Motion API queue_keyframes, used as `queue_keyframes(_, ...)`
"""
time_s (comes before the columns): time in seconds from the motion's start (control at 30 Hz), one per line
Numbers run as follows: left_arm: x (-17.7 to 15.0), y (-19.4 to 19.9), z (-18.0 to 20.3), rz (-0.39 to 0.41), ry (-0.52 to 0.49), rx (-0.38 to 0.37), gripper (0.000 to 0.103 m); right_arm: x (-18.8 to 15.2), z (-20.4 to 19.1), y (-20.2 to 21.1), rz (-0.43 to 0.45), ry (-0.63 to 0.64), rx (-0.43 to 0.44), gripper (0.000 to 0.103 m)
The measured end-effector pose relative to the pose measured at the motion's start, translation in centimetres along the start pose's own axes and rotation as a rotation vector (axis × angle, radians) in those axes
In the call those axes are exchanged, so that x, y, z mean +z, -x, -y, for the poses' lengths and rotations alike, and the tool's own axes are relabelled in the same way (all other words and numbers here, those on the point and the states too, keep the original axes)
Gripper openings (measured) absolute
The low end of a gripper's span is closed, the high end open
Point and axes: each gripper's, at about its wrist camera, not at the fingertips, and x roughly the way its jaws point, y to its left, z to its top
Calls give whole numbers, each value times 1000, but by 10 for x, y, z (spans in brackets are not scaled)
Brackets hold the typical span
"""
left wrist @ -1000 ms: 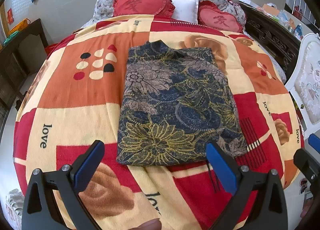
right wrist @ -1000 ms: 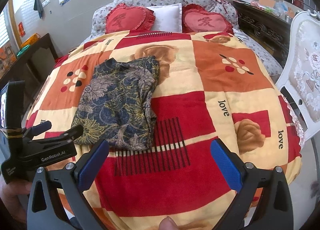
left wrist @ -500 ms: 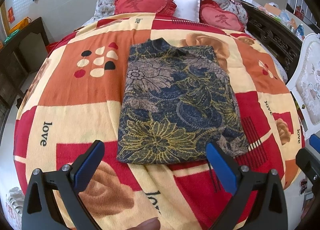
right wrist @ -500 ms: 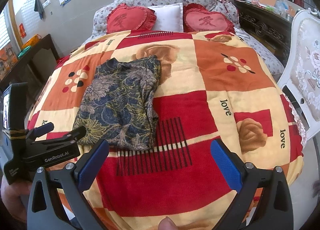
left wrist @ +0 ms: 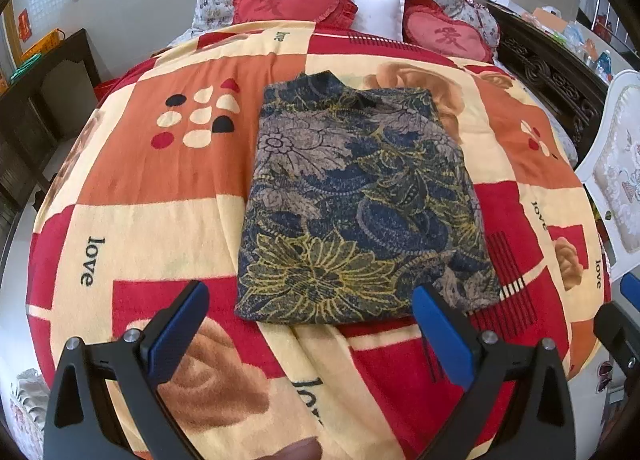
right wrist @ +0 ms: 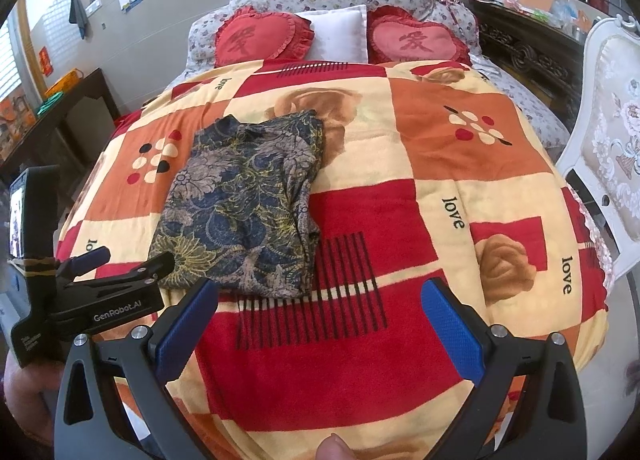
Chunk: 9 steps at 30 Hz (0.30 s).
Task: Fold small clothes
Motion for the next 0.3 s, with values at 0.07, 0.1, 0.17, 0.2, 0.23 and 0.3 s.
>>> queue_keyframes(0.07,-1,0,0,-1,3,-10,103,-1,0,1,-1,0,3,103)
queue_keyframes(0.1,-2,0,1,-2,2,-16,103,-1,-1,1,0,-1,2,103)
queue_keyframes(0.17,-4,1,3,4,-4,-29,103,-1,0,0,-1,-2,4,103)
queue_keyframes(0.2,-5,3,5,14,-19,-23,103,-1,1,0,-1,-3,5,103)
queue_keyframes(0.23,-6,4,8,20,-28,-19,103,-1,1,0,-2,-5,6,103)
queue_keyframes(0.3,-7,5,11,23,-41,-32,103,-1,1,0,-4,-4,4,103)
